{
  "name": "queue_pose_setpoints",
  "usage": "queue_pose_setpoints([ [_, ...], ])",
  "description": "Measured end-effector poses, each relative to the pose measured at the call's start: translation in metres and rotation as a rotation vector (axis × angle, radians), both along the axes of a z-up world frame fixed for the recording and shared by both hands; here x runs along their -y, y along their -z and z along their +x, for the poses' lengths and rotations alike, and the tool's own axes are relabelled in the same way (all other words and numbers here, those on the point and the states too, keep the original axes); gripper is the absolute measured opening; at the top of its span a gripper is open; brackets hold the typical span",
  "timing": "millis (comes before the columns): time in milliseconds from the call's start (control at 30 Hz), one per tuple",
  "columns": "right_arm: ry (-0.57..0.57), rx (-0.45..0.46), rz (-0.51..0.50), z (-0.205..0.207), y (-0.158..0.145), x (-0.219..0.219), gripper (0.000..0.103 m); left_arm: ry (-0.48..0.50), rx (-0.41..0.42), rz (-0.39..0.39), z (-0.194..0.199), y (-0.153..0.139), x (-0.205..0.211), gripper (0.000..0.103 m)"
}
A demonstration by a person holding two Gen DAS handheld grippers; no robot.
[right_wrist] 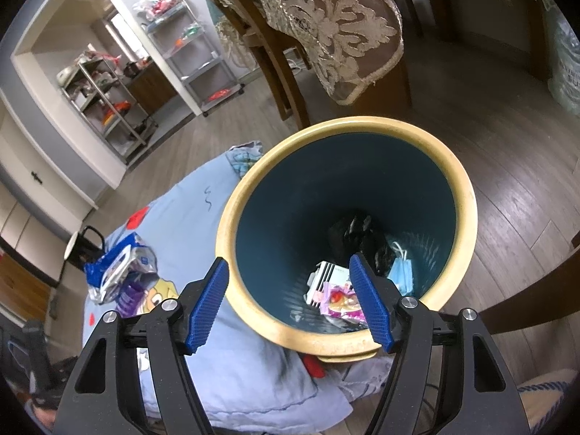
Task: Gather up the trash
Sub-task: 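Grasp the flat silver foil packet with the left gripper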
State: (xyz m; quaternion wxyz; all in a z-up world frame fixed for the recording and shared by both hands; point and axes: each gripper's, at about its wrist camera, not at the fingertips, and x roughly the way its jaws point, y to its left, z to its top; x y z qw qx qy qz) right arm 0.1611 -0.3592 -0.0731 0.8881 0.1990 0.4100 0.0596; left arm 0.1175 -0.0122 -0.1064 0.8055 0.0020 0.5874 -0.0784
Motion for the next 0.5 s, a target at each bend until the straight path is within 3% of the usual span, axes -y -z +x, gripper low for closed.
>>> queue_pose_setpoints([
  [300,-0.002,-0.004,-0.005,0.000,0.000,-0.001,0.070,0.148,-0.107,0.154,0.014,0.021,0.004,0.084],
  [500,0.008,-0.009,-0.007,0.000,0.002,0.000,0.070,0.278,-0.068,0.204,0.024,0.027,0.025,0.092],
])
